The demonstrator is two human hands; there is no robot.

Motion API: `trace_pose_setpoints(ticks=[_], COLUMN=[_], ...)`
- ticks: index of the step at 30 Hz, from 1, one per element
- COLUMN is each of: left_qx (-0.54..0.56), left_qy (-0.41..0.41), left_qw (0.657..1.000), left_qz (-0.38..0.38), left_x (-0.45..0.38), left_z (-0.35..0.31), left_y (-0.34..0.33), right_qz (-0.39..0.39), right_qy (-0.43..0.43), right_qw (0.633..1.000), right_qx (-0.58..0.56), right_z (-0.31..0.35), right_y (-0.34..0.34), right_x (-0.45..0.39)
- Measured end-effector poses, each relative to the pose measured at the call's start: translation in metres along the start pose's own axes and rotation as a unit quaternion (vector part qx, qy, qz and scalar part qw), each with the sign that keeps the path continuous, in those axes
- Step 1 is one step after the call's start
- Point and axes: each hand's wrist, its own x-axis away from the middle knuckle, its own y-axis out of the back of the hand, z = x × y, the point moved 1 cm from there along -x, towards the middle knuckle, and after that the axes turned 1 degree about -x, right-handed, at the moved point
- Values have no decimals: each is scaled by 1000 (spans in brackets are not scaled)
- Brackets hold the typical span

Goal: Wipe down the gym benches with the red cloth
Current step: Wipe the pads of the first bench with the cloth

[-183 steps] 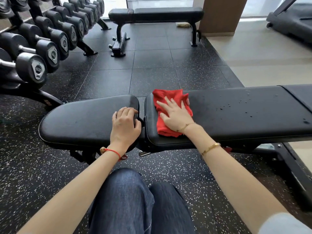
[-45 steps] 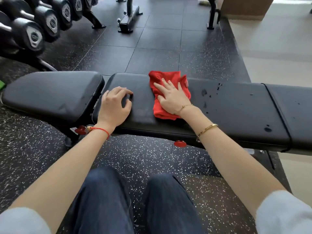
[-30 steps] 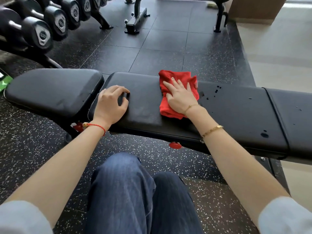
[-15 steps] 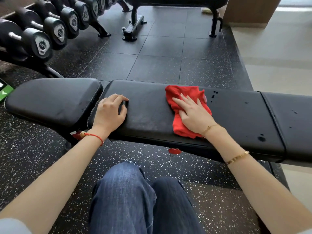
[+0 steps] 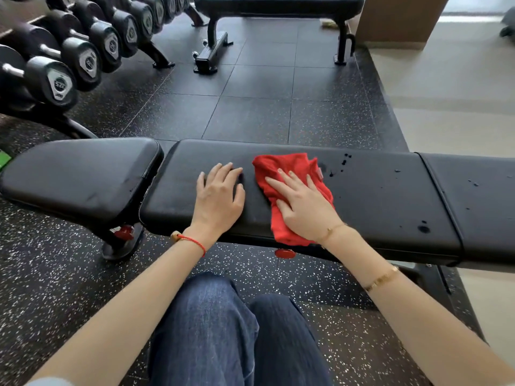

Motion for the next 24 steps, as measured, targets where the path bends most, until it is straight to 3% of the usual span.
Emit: trace_pose_setpoints(ticks=[4, 9, 13, 19, 24], left_qx=[0, 0, -2, 4, -7], left_qy=[-2, -2, -3, -6, -5], left_qw=[1000, 1000, 1000, 1000, 1000], left_qz=[3, -10, -22, -23, -8], left_x=[2, 2, 1, 3, 5], left_z=[2, 2, 4, 5, 3], left_y=[-6, -9, -10, -11, -12], right_qz=[-32, -29, -8, -17, -51], right_qy=[-68, -183, -118, -32, -116], right_qw=[997, 982, 992, 999, 992], right_qx=[-11, 35, 34, 14, -3], right_z=[-36, -62, -33, -23, -71], right_y=[10, 21, 12, 5, 21], right_x=[18, -33, -54, 7, 25])
